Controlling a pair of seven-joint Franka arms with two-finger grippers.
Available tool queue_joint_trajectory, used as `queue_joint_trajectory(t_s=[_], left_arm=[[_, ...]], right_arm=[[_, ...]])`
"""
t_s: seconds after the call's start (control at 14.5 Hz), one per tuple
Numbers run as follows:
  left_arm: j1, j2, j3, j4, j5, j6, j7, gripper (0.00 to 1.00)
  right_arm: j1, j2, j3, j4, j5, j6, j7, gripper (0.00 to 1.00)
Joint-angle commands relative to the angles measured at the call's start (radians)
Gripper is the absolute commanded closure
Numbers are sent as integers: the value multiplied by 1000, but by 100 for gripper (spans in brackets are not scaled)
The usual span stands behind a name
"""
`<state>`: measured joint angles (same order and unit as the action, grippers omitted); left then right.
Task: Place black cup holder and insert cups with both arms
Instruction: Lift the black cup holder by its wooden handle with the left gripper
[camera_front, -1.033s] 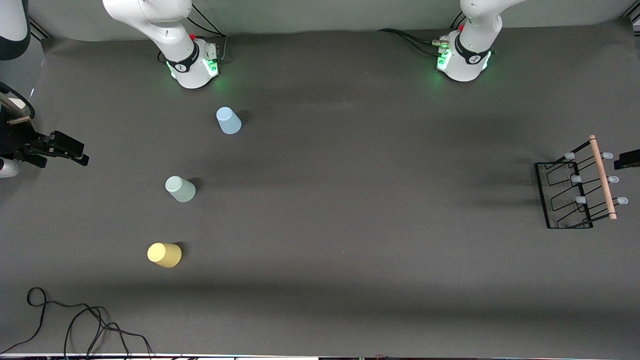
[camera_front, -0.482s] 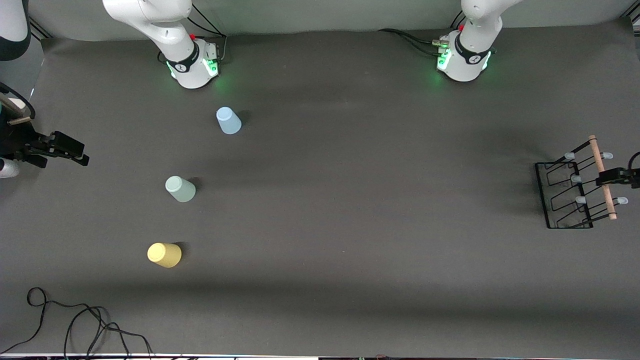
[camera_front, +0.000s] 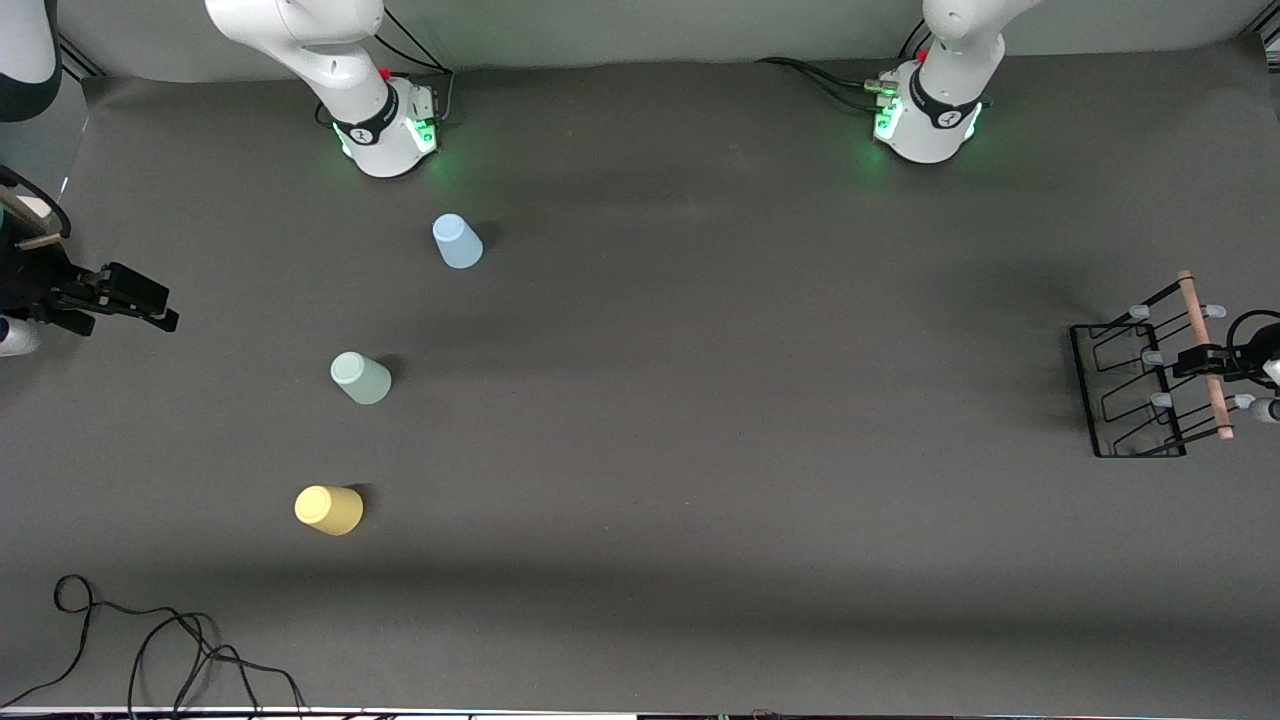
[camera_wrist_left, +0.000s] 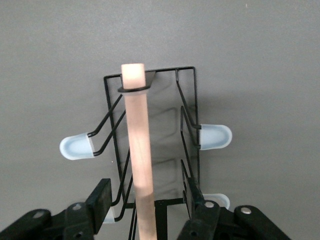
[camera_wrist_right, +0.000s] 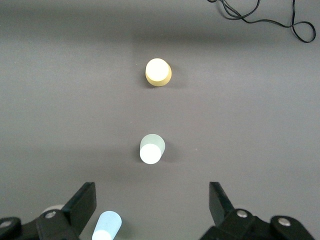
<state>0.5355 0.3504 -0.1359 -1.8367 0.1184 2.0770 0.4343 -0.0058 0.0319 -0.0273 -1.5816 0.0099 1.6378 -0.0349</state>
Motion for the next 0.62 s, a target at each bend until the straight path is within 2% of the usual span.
queue_joint_trajectory(t_s=[0.0,0.07,0.14,0.55], left_arm=[[12,-13,-10,-21,15,18,15,67],[14,-13,-10,-19,15,20,27,93],[18,-13,-10,-19,15,20,30,100],[11,-28,-16,-18,12,3,30,100]], right_arm=[[-3,6,0,15,16,-10,-13,0],[-3,6,0,15,15,-10,-13,0],[-3,6,0,15,15,-10,-14,0],[-3,9,-2,15,16,-10,-14,0]])
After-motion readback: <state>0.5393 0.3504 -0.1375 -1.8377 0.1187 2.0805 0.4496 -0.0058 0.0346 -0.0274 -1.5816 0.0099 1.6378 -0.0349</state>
